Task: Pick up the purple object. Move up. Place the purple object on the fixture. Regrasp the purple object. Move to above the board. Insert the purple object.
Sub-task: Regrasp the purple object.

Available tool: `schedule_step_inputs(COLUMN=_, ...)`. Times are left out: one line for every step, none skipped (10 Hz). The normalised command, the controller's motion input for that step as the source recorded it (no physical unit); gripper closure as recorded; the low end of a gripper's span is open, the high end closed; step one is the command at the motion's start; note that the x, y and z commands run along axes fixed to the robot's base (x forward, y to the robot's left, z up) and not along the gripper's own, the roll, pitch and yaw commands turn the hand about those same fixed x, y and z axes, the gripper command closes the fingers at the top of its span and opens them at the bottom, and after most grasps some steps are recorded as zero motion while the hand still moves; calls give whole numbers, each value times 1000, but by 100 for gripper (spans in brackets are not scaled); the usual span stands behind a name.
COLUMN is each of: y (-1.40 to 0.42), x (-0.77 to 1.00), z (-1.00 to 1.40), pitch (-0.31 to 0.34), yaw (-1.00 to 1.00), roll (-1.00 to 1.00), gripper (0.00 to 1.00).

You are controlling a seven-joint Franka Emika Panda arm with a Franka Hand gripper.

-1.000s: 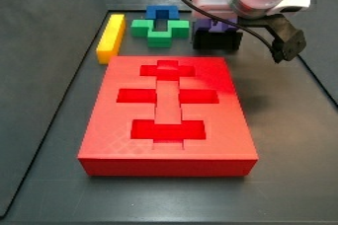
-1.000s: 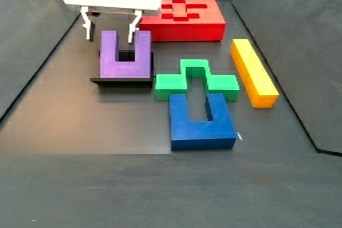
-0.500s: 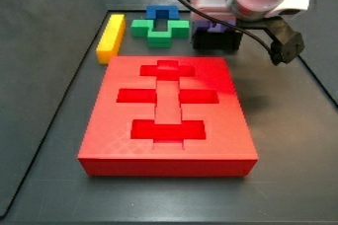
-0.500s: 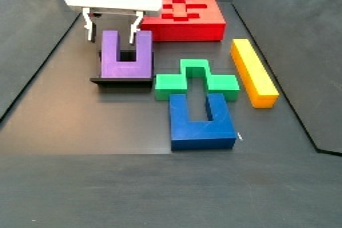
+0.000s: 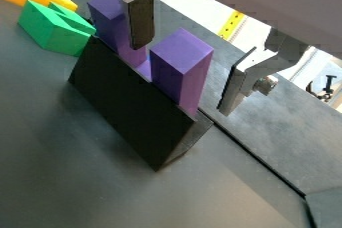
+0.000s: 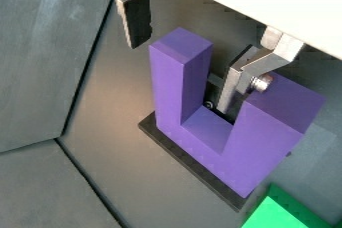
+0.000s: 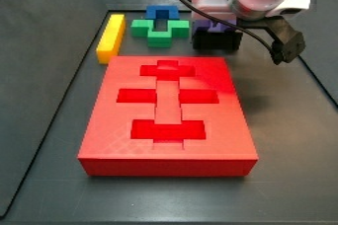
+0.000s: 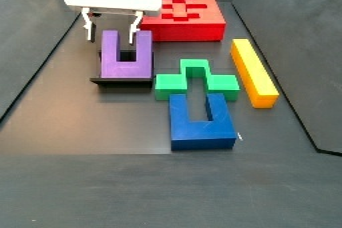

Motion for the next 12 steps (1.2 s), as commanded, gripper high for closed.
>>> schedule_step_inputs(y=146, x=154, z=-134, pitch=0, yaw=0, roll=49, gripper=0)
schedule_step_inputs(y=140, x=157, z=-131, pitch=0, yaw=6, roll=43, gripper=0)
schedule_step_inputs(y=0, x=17, z=0, pitch=0, yaw=43, roll=0, gripper=0)
schedule_step_inputs(y=0, x=0, z=0, pitch=0, yaw=0, roll=0, gripper=0)
schedule_step_inputs(y=0, x=0, z=0, pitch=0, yaw=0, roll=0, gripper=100)
schedule_step_inputs(y=0, x=0, z=0, pitch=0, yaw=0, roll=0, gripper=100)
schedule_step_inputs(y=0, x=0, z=0, pitch=0, yaw=0, roll=0, gripper=100)
schedule_step_inputs(y=0, x=0, z=0, pitch=0, yaw=0, roll=0, gripper=100)
schedule_step_inputs(y=0, x=0, z=0, pitch=0, yaw=0, roll=0, gripper=100)
schedule_step_inputs(y=0, x=0, z=0, pitch=0, yaw=0, roll=0, gripper=100)
schedule_step_inputs(y=0, x=0, z=0, pitch=0, yaw=0, roll=0, gripper=100)
schedule_step_inputs(y=0, x=0, z=0, pitch=0, yaw=0, roll=0, gripper=100)
